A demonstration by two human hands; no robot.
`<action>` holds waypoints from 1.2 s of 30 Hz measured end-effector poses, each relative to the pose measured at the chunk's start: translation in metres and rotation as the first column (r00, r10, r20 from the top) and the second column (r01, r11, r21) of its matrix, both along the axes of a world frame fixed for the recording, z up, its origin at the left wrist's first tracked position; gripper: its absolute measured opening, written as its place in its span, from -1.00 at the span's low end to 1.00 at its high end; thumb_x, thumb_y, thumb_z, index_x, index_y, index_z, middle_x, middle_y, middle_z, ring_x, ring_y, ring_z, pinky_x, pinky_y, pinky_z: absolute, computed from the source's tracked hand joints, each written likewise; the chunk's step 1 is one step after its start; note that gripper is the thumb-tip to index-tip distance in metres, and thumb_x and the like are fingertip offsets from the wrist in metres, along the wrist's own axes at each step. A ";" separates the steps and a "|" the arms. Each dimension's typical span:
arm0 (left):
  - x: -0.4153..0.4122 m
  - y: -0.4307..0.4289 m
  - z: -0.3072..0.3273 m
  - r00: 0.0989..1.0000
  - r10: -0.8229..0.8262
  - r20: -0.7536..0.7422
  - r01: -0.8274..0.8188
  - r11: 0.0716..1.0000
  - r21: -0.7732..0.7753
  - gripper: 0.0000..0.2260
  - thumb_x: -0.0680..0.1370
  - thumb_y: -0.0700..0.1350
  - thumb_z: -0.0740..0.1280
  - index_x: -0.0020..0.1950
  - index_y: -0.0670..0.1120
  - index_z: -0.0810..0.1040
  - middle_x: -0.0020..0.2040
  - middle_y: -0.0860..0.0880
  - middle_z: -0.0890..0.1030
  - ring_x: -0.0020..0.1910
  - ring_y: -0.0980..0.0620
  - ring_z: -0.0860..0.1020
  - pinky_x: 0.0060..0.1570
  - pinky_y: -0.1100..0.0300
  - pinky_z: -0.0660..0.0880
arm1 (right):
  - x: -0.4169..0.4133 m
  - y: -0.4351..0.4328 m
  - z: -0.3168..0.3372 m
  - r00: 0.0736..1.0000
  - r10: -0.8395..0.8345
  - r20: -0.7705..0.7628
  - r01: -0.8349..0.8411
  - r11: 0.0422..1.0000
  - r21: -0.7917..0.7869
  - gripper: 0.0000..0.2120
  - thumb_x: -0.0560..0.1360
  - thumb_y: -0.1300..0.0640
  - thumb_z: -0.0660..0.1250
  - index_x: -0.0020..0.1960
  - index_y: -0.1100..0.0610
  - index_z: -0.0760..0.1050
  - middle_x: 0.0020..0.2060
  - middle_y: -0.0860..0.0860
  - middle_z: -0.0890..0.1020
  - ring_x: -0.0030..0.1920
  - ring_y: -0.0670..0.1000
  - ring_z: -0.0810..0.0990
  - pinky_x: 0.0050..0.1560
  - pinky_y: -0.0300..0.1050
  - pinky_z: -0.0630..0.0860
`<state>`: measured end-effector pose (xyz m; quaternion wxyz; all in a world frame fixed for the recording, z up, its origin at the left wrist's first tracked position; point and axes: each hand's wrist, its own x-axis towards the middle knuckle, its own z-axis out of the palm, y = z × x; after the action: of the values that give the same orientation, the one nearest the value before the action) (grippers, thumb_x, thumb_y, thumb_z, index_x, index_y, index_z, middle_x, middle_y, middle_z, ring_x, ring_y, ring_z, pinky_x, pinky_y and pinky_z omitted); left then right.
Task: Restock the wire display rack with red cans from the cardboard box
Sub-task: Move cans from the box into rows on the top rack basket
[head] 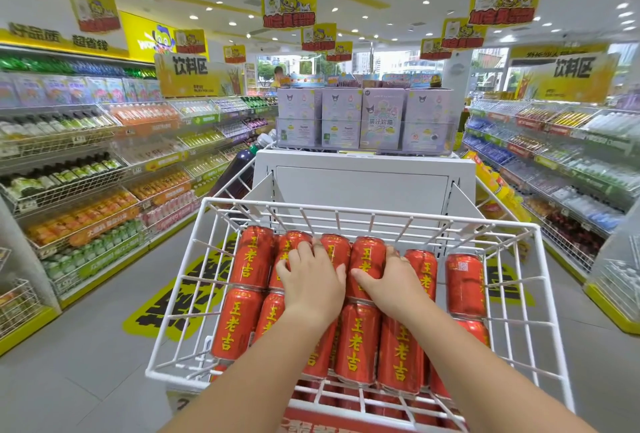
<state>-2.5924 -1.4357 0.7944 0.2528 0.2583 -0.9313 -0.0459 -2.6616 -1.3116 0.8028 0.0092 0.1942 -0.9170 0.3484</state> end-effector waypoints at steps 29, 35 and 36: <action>0.199 -0.073 -0.037 0.871 -0.410 0.270 0.454 0.882 -0.127 -0.26 0.46 0.38 0.14 0.43 -0.09 0.55 0.35 -0.26 0.57 0.37 -0.34 0.50 0.25 -0.44 0.43 | 0.219 -0.004 -0.029 0.961 -0.056 -0.271 0.171 0.890 0.423 -0.14 0.53 -0.42 0.02 0.64 0.05 -0.08 0.63 0.11 -0.02 0.61 0.15 -0.09 0.59 0.12 -0.05; 0.249 -0.083 -0.050 0.837 -0.454 0.306 0.507 0.854 -0.117 -0.18 0.51 0.38 -0.12 0.66 -0.04 0.08 0.63 -0.20 0.17 0.62 -0.26 0.08 0.53 -0.34 0.01 | 0.276 -0.009 -0.053 0.949 -0.057 -0.311 0.207 0.855 0.475 -0.14 0.50 -0.42 -0.03 0.64 0.06 -0.02 0.62 0.13 0.02 0.61 0.18 -0.06 0.58 0.14 -0.05; 0.255 -0.085 -0.055 0.830 -0.459 0.316 0.513 0.851 -0.113 -0.18 0.51 0.38 -0.15 0.67 -0.04 0.02 0.65 -0.19 0.12 0.63 -0.24 0.03 0.54 -0.31 -0.03 | 0.284 -0.010 -0.059 0.948 -0.054 -0.315 0.210 0.848 0.487 -0.14 0.49 -0.43 -0.05 0.64 0.05 -0.02 0.62 0.13 0.02 0.61 0.17 -0.06 0.58 0.14 -0.05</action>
<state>-2.3372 -1.5204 0.7392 0.1236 -0.0101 -0.9921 0.0180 -2.3772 -1.3214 0.7440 0.1151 0.1741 -0.9763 0.0569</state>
